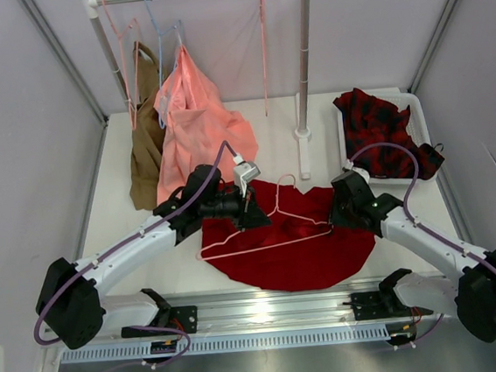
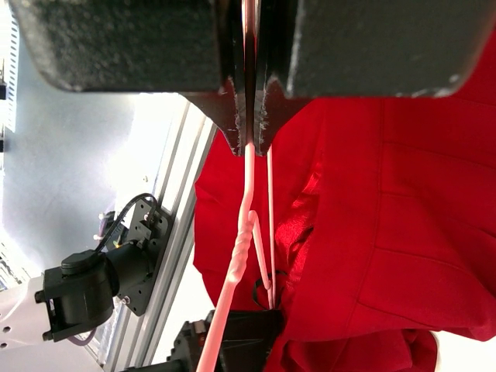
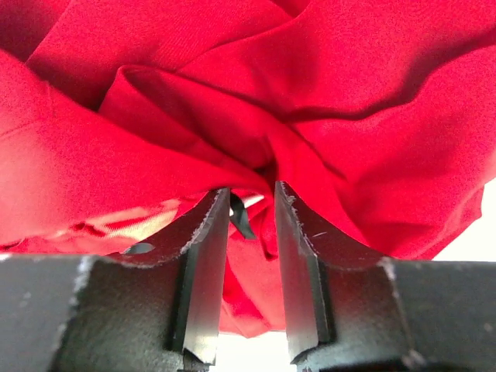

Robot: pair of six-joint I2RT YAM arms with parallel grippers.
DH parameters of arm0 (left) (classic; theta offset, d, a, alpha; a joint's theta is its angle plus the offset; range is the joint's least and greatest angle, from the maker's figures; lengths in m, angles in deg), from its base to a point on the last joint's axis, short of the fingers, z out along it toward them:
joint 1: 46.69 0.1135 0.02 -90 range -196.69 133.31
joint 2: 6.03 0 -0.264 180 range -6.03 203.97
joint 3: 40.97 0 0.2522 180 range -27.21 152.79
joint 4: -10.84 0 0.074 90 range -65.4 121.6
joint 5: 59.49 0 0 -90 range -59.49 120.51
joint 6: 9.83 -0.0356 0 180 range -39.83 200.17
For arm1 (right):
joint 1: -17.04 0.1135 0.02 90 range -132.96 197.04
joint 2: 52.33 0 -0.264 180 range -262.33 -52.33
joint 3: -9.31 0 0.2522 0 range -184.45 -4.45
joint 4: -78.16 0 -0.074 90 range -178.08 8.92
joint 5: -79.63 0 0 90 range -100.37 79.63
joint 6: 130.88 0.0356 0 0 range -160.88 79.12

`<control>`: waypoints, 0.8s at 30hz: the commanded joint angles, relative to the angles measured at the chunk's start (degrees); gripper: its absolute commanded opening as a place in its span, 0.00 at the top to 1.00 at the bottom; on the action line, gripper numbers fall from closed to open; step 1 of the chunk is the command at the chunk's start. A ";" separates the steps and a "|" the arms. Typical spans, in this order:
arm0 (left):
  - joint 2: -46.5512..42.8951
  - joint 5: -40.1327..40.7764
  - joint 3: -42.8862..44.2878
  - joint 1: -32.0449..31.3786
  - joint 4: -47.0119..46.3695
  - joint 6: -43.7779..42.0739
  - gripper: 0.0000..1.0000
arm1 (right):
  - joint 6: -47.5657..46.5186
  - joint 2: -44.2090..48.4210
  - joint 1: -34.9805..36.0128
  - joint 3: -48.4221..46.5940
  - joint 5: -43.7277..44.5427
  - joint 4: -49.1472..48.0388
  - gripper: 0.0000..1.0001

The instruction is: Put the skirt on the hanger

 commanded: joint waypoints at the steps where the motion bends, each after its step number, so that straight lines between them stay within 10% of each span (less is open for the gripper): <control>1: 0.17 -2.49 1.14 0.17 -3.51 0.49 1.00 | 0.47 -1.99 -0.60 -0.10 -0.33 -3.54 0.66; 11: 0.69 -3.81 0.70 0.26 -4.57 1.36 1.00 | -0.93 -7.87 -2.36 0.87 -1.46 -7.22 1.00; 24: 3.43 2.16 -0.17 -0.45 -6.06 2.33 1.00 | -1.99 -6.56 -1.57 -0.81 -1.74 -5.03 0.95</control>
